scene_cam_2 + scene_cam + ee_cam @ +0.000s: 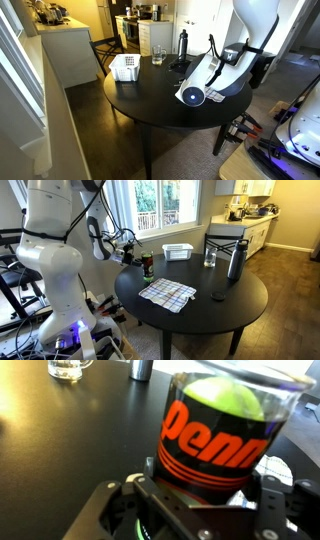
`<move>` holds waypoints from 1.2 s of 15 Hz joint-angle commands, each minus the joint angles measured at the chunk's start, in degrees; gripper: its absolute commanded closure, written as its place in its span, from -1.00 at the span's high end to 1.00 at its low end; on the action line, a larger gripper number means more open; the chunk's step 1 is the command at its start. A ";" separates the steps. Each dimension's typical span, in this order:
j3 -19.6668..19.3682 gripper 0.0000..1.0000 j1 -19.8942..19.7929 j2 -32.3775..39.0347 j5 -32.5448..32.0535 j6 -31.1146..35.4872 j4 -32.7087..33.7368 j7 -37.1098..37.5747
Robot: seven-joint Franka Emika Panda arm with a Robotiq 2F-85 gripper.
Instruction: Pour the tennis balls onto the table
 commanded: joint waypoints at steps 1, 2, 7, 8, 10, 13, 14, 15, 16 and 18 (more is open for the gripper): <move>0.37 -0.02 -0.62 -0.11 -1.55 -0.92 -0.29 1.46; 0.37 -0.11 -0.63 -0.13 -1.54 -0.89 -0.24 1.42; 0.62 -0.18 -1.58 -0.94 0.44 0.96 0.50 1.55; 0.70 -0.18 -1.95 -1.20 1.08 1.72 0.75 1.68; 0.95 -0.18 -3.38 -1.80 3.67 4.65 1.86 1.64; 0.97 -0.18 -5.71 -3.09 8.35 10.25 3.73 0.42; 0.84 -0.18 -6.37 -3.63 9.91 12.17 4.26 0.12; 0.63 -0.18 -7.07 -3.95 11.22 14.40 4.82 -0.17; 0.43 -0.18 -7.72 -4.35 12.64 16.60 5.23 -0.33; -0.06 -0.18 -9.06 -4.80 15.27 21.07 5.96 -0.59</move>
